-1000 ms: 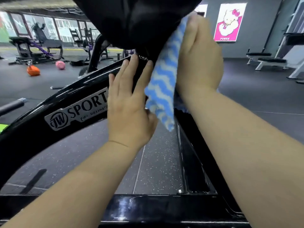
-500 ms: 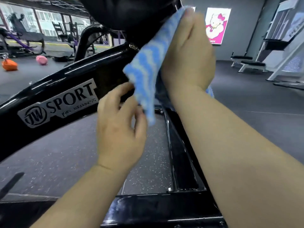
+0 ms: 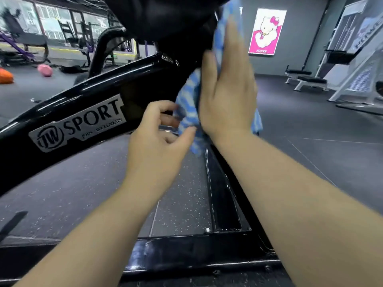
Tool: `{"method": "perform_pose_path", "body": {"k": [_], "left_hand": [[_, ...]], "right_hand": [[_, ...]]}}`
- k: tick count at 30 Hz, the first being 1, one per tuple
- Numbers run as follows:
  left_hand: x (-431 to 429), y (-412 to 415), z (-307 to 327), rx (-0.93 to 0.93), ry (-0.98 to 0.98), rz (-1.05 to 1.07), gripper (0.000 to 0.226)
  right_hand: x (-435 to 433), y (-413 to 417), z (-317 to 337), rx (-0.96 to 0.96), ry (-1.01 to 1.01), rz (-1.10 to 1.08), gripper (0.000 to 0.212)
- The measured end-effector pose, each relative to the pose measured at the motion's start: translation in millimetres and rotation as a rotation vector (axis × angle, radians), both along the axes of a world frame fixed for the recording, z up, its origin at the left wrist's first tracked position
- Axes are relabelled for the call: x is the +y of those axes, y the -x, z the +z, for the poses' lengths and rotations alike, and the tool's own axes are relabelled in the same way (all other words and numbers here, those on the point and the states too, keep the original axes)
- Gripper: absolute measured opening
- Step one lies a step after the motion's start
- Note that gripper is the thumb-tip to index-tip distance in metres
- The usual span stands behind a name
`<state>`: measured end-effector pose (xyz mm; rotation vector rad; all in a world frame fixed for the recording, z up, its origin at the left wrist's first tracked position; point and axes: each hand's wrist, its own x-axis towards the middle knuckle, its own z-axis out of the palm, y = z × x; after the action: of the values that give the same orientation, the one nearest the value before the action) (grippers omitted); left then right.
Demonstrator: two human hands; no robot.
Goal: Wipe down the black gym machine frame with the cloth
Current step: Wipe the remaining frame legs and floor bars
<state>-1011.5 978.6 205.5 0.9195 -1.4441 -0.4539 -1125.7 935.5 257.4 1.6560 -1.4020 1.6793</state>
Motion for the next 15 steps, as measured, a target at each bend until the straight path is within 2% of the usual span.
{"method": "perform_pose_path", "body": {"k": [3,6,8,10,12,15], "left_hand": [[-13,7,21,-0.081,0.179,0.236,0.019],[-25,38,24,-0.221,0.489,0.278,0.022],[-29,59,6,-0.438,0.65,0.251,0.033],[-36,71,-2,-0.708,0.786,0.328,0.04],[-46,83,11,-0.935,0.82,0.465,0.041],[-45,107,40,-1.237,0.743,0.459,0.035]], "right_hand": [[28,35,-70,0.058,-0.225,0.002,0.071],[34,58,-82,-0.083,-0.318,0.247,0.065],[30,67,-58,-0.266,-0.382,0.386,0.05],[30,79,-35,-0.348,-0.421,0.39,0.039],[25,96,-45,-0.455,-0.542,0.324,0.034],[20,122,-85,-0.84,-0.572,0.42,0.039]]}}
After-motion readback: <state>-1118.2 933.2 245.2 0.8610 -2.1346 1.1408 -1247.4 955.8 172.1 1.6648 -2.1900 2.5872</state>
